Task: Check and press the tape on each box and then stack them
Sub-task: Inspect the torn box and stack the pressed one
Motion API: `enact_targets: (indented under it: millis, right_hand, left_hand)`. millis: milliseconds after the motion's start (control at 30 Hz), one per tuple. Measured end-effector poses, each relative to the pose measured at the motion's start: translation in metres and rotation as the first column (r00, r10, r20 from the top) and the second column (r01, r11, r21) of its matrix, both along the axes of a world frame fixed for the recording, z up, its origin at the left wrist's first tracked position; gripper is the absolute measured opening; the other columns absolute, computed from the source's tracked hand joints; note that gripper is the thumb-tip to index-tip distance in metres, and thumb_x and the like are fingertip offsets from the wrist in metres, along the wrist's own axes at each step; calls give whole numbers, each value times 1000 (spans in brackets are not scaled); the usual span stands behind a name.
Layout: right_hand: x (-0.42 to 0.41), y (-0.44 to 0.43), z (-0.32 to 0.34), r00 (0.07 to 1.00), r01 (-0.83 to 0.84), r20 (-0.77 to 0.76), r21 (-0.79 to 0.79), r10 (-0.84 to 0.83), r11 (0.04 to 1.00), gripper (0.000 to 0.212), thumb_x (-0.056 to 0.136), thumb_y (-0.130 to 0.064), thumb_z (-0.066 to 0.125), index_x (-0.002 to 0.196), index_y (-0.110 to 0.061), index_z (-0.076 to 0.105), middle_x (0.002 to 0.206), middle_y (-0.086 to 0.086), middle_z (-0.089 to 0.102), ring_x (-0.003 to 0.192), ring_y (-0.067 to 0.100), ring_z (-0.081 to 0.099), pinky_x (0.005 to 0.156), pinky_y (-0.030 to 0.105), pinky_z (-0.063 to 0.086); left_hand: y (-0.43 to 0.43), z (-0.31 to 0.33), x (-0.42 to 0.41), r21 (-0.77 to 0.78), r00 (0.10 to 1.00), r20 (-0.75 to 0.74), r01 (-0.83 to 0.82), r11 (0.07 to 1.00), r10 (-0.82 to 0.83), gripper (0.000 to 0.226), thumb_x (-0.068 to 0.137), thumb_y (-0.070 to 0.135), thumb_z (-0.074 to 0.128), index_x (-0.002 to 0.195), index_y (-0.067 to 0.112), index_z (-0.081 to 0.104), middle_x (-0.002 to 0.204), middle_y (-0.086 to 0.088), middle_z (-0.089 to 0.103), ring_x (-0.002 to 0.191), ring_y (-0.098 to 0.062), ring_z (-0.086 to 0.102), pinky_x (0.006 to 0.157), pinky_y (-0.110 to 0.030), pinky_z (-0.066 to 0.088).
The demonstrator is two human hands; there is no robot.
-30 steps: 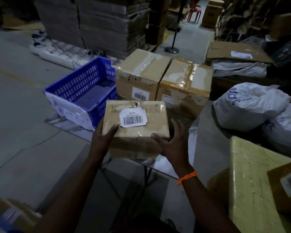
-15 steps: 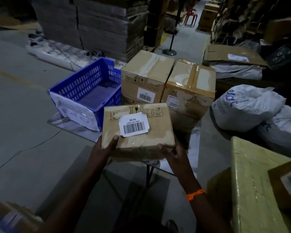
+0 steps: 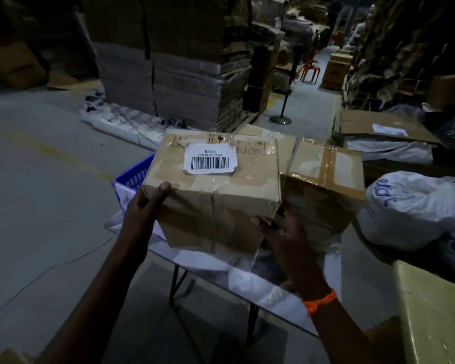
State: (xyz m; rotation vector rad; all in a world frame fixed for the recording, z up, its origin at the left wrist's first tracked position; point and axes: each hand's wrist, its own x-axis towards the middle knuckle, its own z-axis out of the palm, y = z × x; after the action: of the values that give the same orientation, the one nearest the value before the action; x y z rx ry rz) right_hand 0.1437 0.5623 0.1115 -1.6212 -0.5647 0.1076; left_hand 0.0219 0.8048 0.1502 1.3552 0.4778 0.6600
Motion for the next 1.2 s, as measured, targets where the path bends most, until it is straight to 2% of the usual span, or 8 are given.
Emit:
enact_targets:
  millis: [100,233,400,567,633,733,1000,1200]
  right_hand:
    - [18,33,23,998,-12,68,53,8,999,64,81,-54,82,136,-30,61,135,2,66,126,22,63,105,54,52]
    - [47,77,44,991,-11,135,135,-8,991,72,79,-42,80,141,-15,55,134,9,62,122,13,64,99,32,56]
    - [91,135,51,984,-36,178,182,4,983,78,78,-50,78,145,-22,51,138,12,53,123,12,62,99,40,57]
    - [123,191,65,975,-93,217,221,44,971,47,79,-49,76,118,-68,58,129,9,52,115,3,63,84,26,60]
    - [135,214,71,976,-132,199,218,88,967,40,78,-51,77,112,-66,60,129,10,52,115,6,63,86,31,61]
    - [155,253,70,976,-165,174,216,129,962,44,77,-54,77,117,-63,59,130,6,47,118,12,63,89,27,58]
    - [224,327,32,999,31,38,97,-35,995,61,80,-51,83,133,-29,60,129,8,48,114,7,65,91,21,55]
    - [283,344,-1,919,393,14,-125,-395,911,80,70,-53,81,141,-28,55,131,0,60,120,16,63,102,46,54]
  left_hand:
    - [29,34,16,28,996,55,-67,997,66,26,80,46,74,101,32,70,92,23,76,88,7,69,80,-25,51]
    - [61,61,47,36,984,115,-144,989,139,14,89,36,71,102,30,71,89,21,76,83,4,70,69,-17,52]
    - [108,77,97,26,972,136,-198,980,193,10,96,33,63,104,34,67,93,24,74,85,8,68,73,-21,50]
    - [175,90,140,5,962,59,-267,964,266,38,92,48,63,122,26,65,112,0,68,99,-19,62,79,-35,46]
    - [206,100,153,28,957,5,-292,956,292,50,88,56,63,124,20,64,97,-6,65,89,-24,62,76,-37,46]
    - [249,108,172,76,952,-22,-302,950,305,52,75,72,65,113,36,64,113,-13,68,106,-34,64,96,-50,49]
    - [317,71,259,42,986,-78,-146,988,149,43,73,61,69,103,31,63,93,-6,60,96,-31,58,79,-43,45]
    - [341,5,342,-18,983,-95,157,987,-158,32,93,30,67,121,22,55,103,-5,64,85,-18,63,62,-28,49]
